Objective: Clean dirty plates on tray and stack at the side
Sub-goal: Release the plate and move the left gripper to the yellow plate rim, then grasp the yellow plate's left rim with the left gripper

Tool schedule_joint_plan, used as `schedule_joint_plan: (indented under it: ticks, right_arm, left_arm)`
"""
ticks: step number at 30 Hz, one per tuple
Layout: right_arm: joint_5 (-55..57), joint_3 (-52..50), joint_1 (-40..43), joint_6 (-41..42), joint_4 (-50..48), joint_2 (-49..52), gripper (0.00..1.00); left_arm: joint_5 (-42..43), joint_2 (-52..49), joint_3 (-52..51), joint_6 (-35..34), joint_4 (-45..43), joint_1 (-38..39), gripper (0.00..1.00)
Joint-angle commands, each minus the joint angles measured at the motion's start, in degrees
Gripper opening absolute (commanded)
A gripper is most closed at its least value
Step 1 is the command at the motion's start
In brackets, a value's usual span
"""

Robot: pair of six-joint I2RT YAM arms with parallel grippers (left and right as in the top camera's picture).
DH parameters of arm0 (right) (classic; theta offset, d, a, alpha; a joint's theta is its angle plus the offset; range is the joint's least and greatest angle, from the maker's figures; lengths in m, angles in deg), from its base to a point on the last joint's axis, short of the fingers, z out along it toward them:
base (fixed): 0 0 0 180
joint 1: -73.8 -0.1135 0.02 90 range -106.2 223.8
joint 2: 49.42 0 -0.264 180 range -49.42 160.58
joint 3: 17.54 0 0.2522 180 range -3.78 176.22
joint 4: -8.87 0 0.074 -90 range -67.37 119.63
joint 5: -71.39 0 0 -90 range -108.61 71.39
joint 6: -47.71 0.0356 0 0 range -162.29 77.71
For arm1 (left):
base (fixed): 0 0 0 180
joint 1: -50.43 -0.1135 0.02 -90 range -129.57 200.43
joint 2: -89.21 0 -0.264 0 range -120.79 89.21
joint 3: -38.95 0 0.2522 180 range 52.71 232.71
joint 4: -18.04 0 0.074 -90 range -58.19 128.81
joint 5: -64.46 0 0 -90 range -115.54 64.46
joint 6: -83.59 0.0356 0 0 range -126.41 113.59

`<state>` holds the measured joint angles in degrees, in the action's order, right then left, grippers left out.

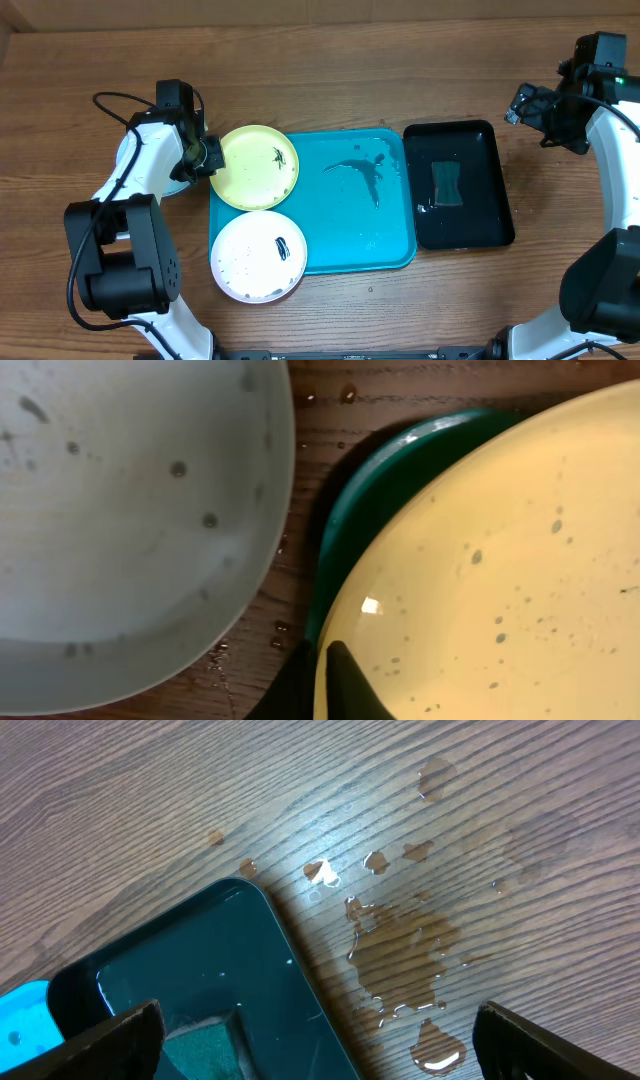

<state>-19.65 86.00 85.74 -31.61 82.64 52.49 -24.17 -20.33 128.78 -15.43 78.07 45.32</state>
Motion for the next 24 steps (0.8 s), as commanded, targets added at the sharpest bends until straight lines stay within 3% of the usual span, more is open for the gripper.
schedule_joint_plan:
  ticks: [1, 13, 18, 24]
  right_arm:
    - [0.55, 0.24, -0.2, 0.22, -0.31, 0.13, 1.0]
    - [0.55, 0.24, -0.2, 0.2, -0.31, 0.13, 1.0]
    - [0.55, 0.24, -0.2, 0.22, -0.31, 0.13, 1.0]
    - [0.55, 0.24, -0.2, 0.22, -0.31, 0.13, 1.0]
  left_arm:
    - [5.22, 0.42, -0.17, -0.83, 0.02, -0.11, 0.07]
    - [8.94, 0.42, -0.2, -0.81, 0.33, 2.71, 0.13]
    - [3.1, 0.44, 0.5, 0.0, -0.24, 4.39, 0.27]
    - [1.79, 0.48, 5.55, 0.07, 3.02, 4.37, 0.31]
